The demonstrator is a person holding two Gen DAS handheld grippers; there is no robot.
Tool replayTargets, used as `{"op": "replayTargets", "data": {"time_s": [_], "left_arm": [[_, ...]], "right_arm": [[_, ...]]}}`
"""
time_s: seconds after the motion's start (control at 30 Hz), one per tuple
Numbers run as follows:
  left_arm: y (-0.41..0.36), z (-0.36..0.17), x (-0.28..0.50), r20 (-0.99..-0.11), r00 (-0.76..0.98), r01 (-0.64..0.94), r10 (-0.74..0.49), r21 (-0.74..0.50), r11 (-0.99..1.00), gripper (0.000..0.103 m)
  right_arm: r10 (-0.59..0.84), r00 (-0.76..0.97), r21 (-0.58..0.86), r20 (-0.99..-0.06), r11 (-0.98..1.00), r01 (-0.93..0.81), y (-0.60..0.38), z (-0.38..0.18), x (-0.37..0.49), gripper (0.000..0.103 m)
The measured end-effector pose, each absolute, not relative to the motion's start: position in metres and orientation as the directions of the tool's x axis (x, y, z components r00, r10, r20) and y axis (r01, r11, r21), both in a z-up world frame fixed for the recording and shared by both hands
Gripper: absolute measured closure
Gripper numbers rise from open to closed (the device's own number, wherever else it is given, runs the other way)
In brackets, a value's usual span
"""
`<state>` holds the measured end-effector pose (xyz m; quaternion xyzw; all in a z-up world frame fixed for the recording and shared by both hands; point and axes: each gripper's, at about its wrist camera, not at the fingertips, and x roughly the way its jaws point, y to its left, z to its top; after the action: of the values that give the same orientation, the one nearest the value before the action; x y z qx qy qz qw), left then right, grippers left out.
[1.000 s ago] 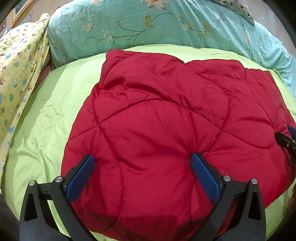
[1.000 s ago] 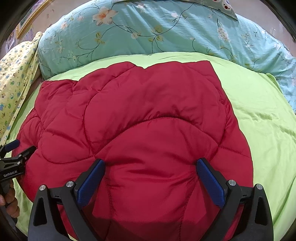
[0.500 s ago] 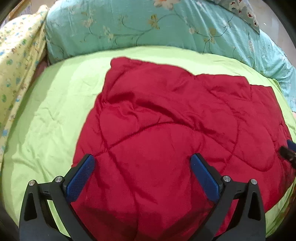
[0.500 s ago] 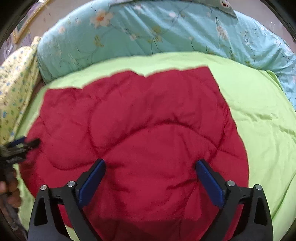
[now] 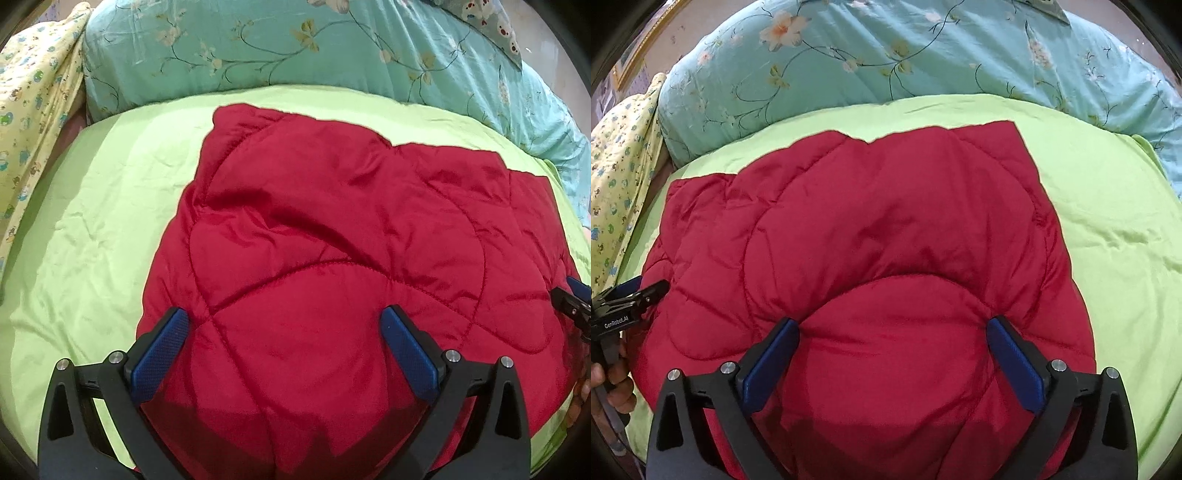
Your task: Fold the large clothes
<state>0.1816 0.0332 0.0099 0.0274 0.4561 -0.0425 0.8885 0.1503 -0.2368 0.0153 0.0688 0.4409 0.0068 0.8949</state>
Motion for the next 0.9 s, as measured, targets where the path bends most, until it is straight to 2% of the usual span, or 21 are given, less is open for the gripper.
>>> {"op": "replayTargets", "data": {"time_s": [0.33, 0.6, 0.9], "left_arm": [[0.025, 0.028, 0.114, -0.798, 0.6, 0.125, -0.051, 0.031, 0.992, 0.0], [0.022, 0.035, 0.065, -0.785, 0.619, 0.12, -0.023, 0.066, 0.991, 0.0], [0.003, 0.03, 0.035, -0.791, 0.612, 0.186, -0.021, 0.118, 0.975, 0.0]], "right_arm": [[0.133, 0.625, 0.149, -0.769, 0.988, -0.027, -0.221, 0.049, 0.089, 0.001], [0.131, 0.593, 0.11, -0.794, 0.991, -0.071, -0.201, 0.042, 0.045, 0.001], [0.124, 0.536, 0.086, -0.835, 0.992, -0.095, -0.188, 0.032, 0.02, 0.001]]}}
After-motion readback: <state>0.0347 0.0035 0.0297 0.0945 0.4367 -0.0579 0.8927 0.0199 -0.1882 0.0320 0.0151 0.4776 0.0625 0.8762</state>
